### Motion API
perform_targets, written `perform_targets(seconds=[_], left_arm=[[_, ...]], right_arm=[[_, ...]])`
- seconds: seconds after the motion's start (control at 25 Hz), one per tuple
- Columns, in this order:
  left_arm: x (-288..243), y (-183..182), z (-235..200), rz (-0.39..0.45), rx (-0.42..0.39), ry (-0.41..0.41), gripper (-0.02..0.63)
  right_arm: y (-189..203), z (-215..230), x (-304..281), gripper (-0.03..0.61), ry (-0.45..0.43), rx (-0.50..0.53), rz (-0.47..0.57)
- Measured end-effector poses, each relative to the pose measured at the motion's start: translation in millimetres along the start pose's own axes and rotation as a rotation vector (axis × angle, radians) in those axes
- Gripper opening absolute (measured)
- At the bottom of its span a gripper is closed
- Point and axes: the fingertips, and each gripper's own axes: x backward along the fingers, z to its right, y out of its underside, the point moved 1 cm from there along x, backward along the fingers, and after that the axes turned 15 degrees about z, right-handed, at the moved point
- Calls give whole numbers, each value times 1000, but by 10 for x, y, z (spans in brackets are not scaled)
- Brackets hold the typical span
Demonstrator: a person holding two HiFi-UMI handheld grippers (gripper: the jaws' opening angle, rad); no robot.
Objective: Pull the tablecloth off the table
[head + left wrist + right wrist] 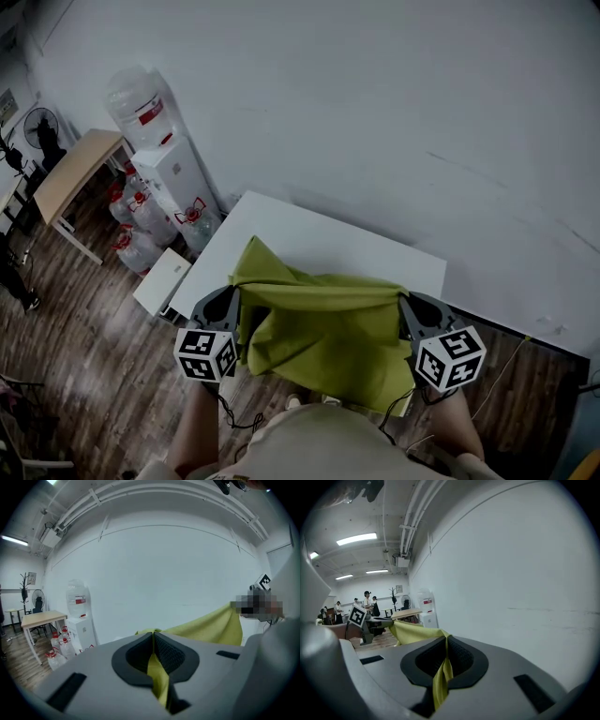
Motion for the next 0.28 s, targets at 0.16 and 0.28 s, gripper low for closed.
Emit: perform_targets(seconds=[0.16,0.28], left_arm=[[21,-21,11,15,7,1,26],[28,-37,1,20,11,6,26]], right_arm=[[20,-10,36,37,2,4,-3],[22,-15,35,37,8,-1,-2]])
